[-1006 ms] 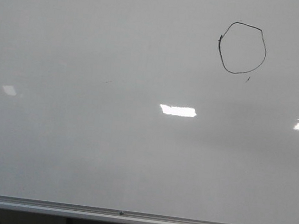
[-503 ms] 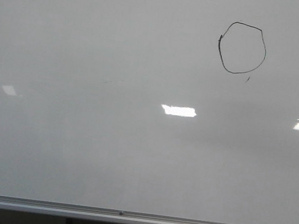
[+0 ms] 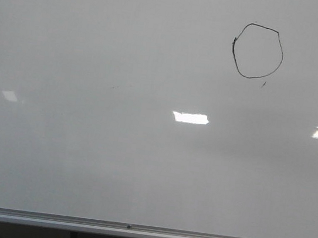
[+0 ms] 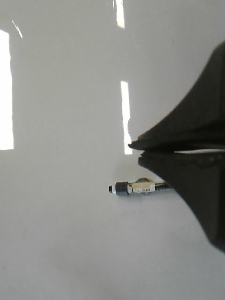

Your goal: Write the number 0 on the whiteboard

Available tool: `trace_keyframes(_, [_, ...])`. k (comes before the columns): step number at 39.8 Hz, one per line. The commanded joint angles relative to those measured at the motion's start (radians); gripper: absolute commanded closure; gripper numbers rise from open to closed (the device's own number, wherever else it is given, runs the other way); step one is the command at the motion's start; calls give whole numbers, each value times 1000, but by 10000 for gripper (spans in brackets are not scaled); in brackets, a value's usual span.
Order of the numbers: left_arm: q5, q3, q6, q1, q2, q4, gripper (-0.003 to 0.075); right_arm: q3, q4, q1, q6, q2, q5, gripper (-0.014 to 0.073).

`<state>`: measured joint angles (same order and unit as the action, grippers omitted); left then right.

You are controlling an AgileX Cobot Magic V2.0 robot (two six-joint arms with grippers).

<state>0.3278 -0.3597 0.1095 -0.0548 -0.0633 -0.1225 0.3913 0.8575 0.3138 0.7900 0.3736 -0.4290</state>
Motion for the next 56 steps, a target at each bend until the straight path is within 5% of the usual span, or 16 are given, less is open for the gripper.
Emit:
trace_keyframes(1, [-149,58,-36,-6,43,74,739,26,27,-5,5,3,51,662])
trace_keyframes(21, [-289,390,-38,-2,86,150,740,26,27,-5,5,4,46,662])
trace_keyframes(56, [-280,388,-38,-2,86,123,740,26,27,-5,5,4,43,662])
